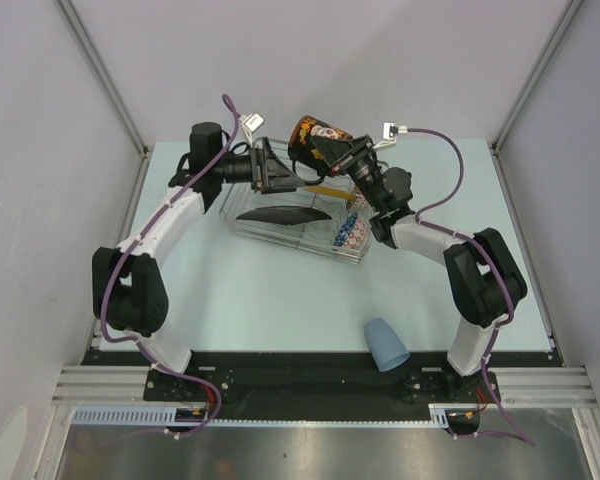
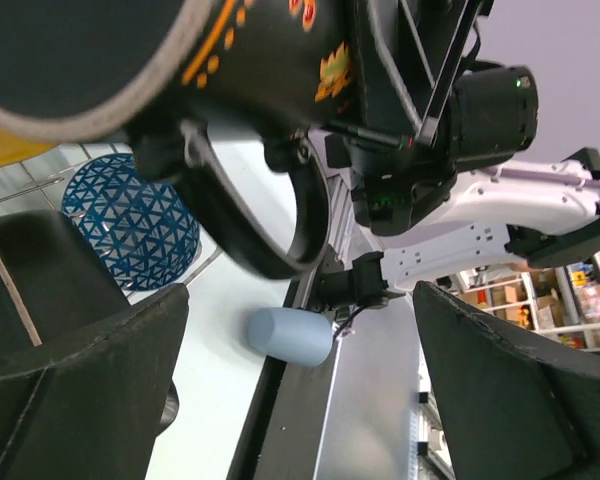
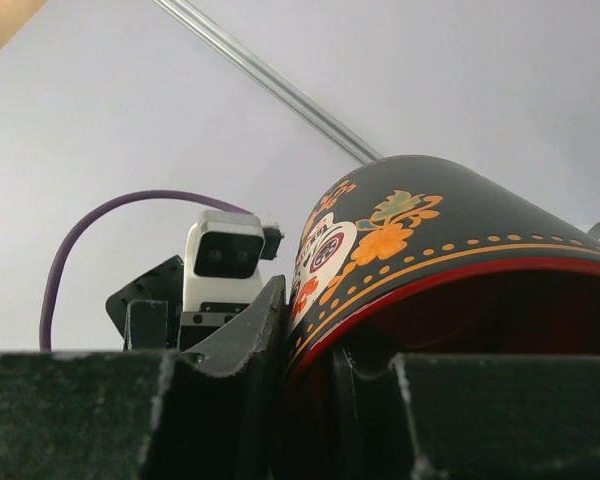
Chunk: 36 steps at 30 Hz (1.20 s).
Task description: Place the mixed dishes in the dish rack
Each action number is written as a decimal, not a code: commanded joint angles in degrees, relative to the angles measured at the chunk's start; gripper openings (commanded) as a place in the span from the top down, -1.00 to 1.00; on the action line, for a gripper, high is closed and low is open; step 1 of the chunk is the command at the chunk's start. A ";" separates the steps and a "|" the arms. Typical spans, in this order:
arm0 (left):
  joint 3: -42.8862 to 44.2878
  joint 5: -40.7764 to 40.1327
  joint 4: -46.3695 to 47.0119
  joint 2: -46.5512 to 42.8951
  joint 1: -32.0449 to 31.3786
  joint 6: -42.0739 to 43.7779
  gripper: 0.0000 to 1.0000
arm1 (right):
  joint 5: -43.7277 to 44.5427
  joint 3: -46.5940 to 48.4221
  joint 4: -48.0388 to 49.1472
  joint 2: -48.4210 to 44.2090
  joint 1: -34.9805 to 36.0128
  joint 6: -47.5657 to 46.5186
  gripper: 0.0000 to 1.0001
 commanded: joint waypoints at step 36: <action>3.16 -3.10 11.26 1.99 -2.87 -12.21 -0.05 | 0.12 11.21 26.59 5.26 5.55 8.85 1.00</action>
